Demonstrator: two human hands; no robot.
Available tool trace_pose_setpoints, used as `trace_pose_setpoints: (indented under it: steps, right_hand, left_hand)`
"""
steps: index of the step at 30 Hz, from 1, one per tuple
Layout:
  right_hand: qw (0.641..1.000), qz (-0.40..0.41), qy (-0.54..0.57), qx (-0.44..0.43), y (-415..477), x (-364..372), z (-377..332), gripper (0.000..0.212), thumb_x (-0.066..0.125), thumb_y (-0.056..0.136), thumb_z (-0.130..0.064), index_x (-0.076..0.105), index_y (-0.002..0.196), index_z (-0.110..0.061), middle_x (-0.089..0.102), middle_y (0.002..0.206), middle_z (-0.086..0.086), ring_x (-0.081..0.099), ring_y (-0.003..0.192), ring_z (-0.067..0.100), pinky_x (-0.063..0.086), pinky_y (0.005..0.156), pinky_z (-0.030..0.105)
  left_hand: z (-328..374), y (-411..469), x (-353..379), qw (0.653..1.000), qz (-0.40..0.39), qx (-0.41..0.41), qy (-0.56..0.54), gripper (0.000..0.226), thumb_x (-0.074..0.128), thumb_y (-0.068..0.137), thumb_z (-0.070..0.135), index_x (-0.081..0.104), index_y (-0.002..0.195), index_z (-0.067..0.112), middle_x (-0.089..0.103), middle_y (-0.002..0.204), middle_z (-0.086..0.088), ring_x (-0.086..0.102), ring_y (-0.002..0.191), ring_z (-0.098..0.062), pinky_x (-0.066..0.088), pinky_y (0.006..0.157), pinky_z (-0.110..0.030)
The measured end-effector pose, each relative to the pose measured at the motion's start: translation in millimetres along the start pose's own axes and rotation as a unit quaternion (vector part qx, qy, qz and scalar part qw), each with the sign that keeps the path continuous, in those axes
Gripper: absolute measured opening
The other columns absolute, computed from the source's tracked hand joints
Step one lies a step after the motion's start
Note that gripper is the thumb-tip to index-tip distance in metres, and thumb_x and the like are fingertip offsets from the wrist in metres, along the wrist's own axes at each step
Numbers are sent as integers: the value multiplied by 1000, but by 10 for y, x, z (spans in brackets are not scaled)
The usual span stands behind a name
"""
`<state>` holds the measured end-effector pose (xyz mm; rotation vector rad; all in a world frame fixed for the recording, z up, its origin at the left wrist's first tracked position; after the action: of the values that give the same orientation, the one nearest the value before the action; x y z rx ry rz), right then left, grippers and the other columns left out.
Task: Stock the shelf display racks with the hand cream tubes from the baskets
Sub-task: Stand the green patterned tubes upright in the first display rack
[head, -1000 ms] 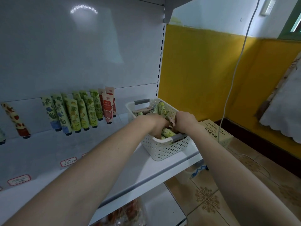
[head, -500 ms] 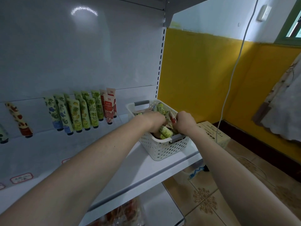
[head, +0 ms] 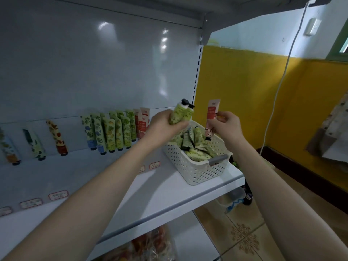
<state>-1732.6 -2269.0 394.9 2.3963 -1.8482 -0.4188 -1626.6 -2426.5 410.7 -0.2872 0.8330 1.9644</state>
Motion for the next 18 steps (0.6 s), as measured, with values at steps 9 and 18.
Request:
trace_pose_setpoints:
  steps: [9,18]
  right_hand:
    - [966,-151,203,49,-714,725,-289,13,54,85,8,58,91,-3,65,85,12,65,77,22,57,72,32]
    - [930,-273,243,37,-1463,1330,-415,12,50,91,0,59,98,-4,67,83,7,66,77,15,56,75,24]
  left_hand:
    - [-381,-1046,-578,920,94,-150,-350,14,69,79,12,63,92,14,72,79,2,69,74,-13,55,72,-32]
    - [-586,-1792,-872,912,127,-215,-325,14,75,73,10,64,80,15,70,76,-4,66,78,-21,51,71,-34]
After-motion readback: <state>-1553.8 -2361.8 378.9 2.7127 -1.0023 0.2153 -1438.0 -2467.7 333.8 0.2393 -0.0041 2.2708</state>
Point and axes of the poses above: each hand's wrist, its own y-axis towards the middle knuckle, its own x-axis out of the palm, z = x × y, the point moved 9 cm from there along y, towards the middle knuckle
